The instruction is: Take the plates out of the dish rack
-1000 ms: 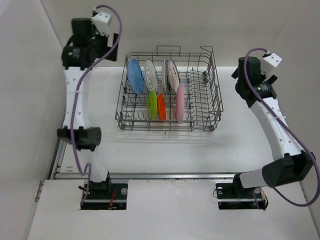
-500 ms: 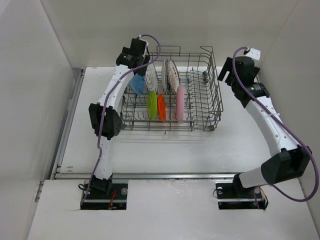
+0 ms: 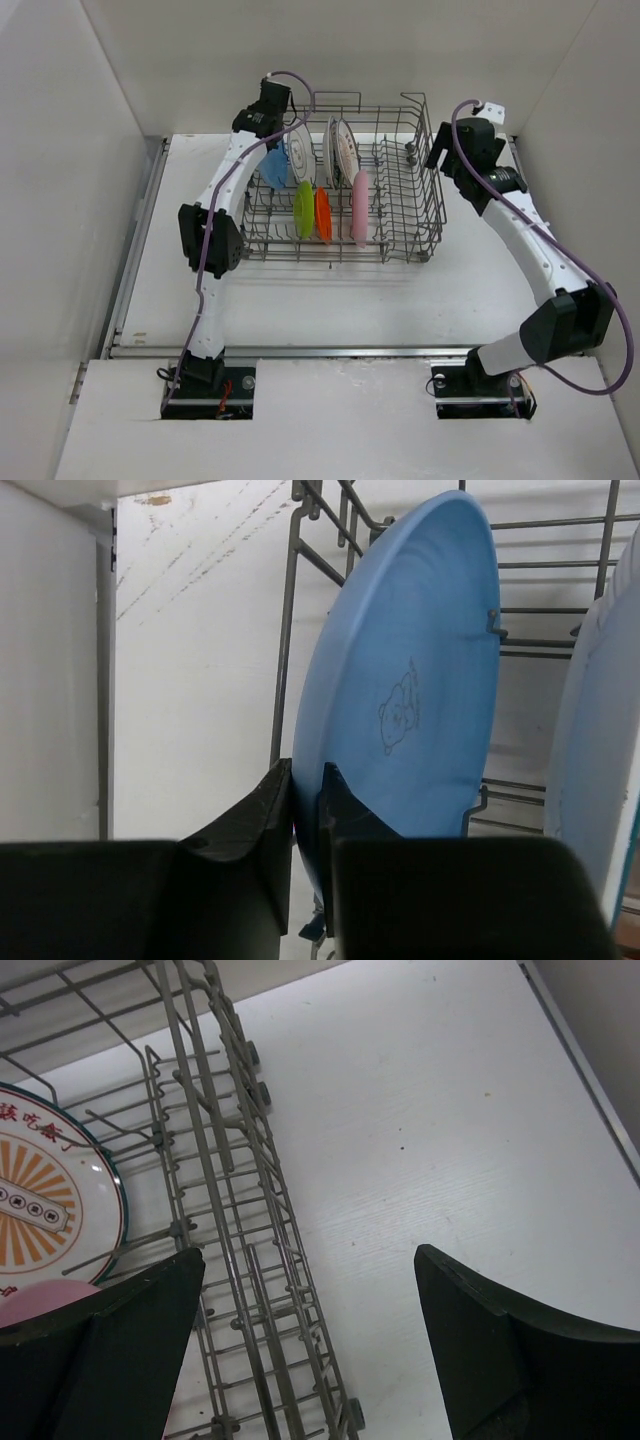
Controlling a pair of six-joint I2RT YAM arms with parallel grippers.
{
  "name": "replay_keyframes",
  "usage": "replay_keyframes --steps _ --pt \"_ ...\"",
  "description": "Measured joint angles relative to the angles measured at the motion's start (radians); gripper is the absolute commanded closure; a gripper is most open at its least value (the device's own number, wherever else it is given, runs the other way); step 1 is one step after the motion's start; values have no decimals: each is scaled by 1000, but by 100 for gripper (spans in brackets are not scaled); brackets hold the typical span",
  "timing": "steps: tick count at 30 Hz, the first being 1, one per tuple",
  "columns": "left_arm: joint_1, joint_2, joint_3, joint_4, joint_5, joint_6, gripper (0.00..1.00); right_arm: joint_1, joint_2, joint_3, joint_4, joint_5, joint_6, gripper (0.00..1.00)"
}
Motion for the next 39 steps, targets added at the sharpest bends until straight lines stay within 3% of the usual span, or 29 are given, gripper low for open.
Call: replay_keyframes --steps 10,17,21,27,30,34,39 --pt "17 -8 21 -33 40 -80 100 17 117 4 -59 -29 -1 9" --pt "19 -109 26 -71 45 -72 100 138 74 64 -69 77 -45 9" --pt "21 -179 103 -66 62 -72 100 193 28 113 -64 107 -63 9" --pt "27 -304 157 -75 81 -87 100 243 -6 145 -57 19 -87 7" --pt "117 -369 120 -87 138 -108 100 262 21 148 -59 -87 -95 7" --pt "319 -471 -59 -97 268 -124 100 269 87 148 -65 -245 -93 11" --pt "531 -496 -326 -131 489 -121 100 270 159 148 -70 -335 -74 25"
